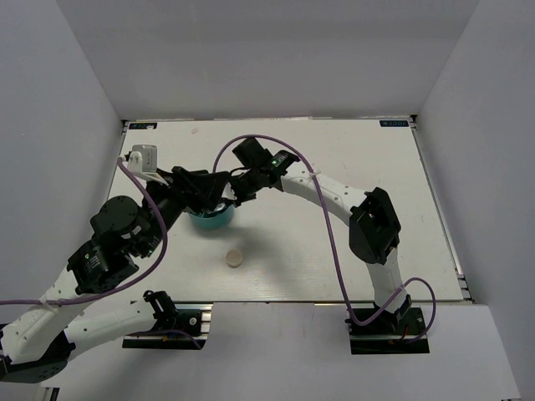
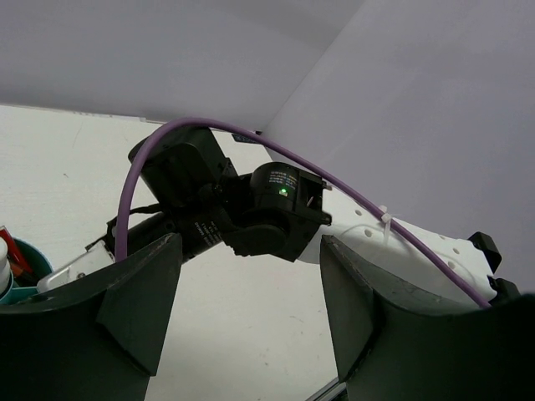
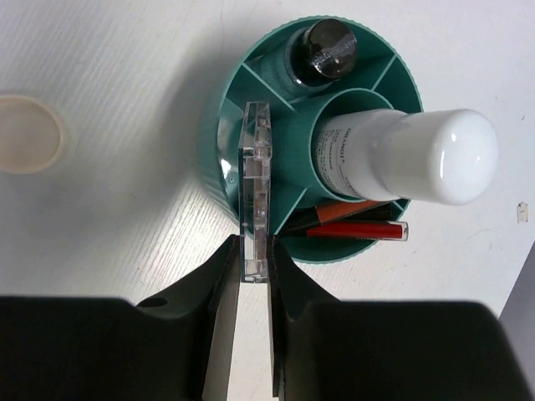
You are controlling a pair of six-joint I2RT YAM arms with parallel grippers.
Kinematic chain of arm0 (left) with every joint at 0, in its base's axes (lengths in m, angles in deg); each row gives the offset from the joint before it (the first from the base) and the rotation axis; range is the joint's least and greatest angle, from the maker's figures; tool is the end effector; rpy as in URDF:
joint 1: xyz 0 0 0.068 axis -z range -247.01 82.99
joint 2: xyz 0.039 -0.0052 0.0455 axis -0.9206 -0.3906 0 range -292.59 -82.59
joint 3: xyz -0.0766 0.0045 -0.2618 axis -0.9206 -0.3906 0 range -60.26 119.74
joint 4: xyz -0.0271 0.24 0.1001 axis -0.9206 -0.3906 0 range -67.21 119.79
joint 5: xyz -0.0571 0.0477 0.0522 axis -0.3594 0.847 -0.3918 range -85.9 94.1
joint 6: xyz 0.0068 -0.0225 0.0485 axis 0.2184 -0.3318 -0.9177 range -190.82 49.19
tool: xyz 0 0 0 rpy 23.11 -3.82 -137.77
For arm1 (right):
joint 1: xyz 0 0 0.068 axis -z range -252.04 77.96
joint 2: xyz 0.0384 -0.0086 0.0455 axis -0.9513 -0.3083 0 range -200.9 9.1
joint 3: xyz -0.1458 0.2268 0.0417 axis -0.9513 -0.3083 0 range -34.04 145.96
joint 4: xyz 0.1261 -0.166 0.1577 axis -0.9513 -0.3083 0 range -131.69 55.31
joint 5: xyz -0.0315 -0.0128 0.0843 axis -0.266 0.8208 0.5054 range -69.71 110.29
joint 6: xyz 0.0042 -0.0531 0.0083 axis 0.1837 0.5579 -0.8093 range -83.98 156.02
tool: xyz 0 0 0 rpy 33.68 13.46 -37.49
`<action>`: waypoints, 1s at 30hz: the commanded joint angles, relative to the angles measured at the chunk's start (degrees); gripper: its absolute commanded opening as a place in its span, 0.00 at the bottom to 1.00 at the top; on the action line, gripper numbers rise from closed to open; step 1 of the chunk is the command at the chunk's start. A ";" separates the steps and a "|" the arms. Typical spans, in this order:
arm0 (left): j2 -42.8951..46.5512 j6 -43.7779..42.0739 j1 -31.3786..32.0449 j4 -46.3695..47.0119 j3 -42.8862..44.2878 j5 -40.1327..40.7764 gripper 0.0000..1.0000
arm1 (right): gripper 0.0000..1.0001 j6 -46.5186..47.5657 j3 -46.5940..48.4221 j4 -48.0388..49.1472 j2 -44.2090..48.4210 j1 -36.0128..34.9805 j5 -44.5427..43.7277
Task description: Organize the makeup
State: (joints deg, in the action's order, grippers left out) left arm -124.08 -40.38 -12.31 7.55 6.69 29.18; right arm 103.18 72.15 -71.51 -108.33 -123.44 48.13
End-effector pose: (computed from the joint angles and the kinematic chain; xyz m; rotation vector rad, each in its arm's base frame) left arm 0.0837 -0.0922 0.4539 -0.0307 1.5815 -0.8497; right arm 0.2766 0.3729 0.2805 -2.1068 0.9956 0.4477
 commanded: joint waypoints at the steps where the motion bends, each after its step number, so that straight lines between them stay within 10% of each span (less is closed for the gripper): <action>1: 0.71 -0.46 -0.29 0.18 -0.51 0.23 0.76 | 0.22 4.46 2.70 -3.17 0.44 -0.20 1.61; 9: 0.80 -0.46 -0.29 0.35 -0.60 0.14 0.77 | 0.25 6.32 2.53 -4.40 0.36 -0.28 1.43; 20: 0.98 -0.20 -0.29 0.00 -0.60 0.23 0.76 | 0.56 3.95 2.70 -1.85 0.44 -0.90 1.43; 30: -1.74 1.90 -0.29 -5.52 -0.60 -3.10 0.72 | 0.28 -9.04 1.92 -1.85 2.64 2.52 4.23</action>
State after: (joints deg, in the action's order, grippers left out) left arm -124.39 -39.61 -12.36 6.11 6.52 28.52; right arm 101.03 73.33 -73.61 -108.31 -123.16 49.70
